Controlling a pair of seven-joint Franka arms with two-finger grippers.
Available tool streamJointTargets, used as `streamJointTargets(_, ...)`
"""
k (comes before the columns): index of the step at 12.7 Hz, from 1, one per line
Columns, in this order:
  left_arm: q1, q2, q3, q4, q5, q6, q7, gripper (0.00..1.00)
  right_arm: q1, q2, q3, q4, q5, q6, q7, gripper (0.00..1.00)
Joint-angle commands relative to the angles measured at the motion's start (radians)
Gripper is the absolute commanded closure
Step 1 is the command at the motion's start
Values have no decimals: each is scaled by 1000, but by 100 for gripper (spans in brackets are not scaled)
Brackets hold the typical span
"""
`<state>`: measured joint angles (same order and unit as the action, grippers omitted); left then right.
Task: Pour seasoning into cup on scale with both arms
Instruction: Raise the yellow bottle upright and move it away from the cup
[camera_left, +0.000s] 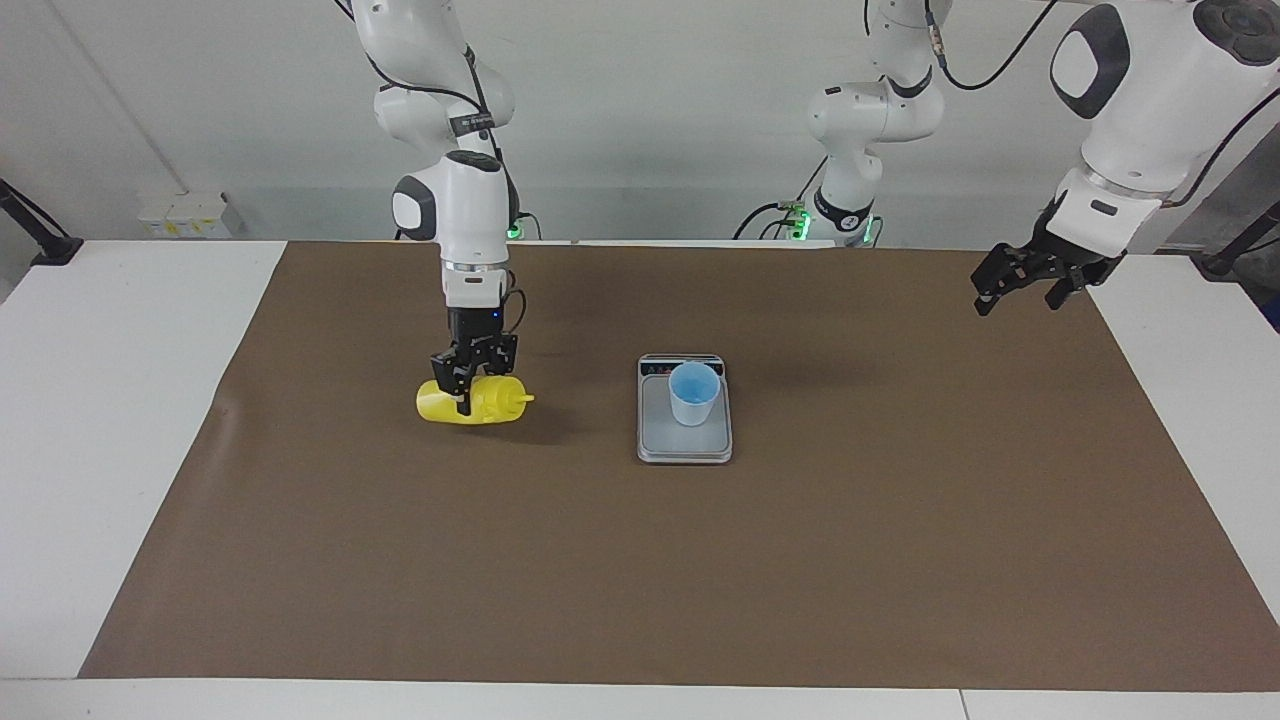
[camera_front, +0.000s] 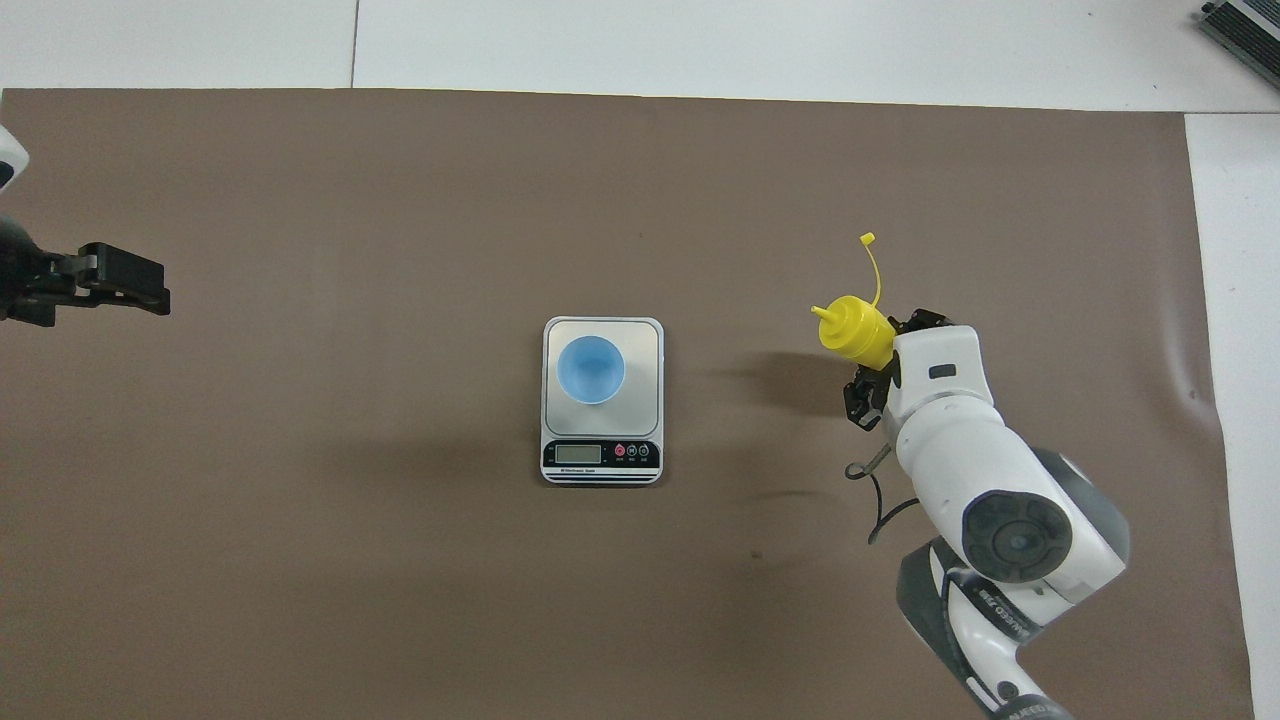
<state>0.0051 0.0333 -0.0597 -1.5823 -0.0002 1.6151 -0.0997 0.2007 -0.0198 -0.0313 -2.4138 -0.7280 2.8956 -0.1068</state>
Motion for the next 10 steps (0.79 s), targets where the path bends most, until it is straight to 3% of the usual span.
streamJointTargets(1, 7, -21, -2, -18, -15, -7, -8, 0, -27, -29, 11, -21, 25, 27, -36, 100)
streamJointTargets(5, 7, -19, 0, -18, -15, -7, -8, 0, -53, -28, 10, -10, 65, 16, -28, 100)
streamJointTargets(10, 7, -19, 0, -18, -15, -7, -8, 0, -41, -32, 11, 53, 283, -116, -42, 100)
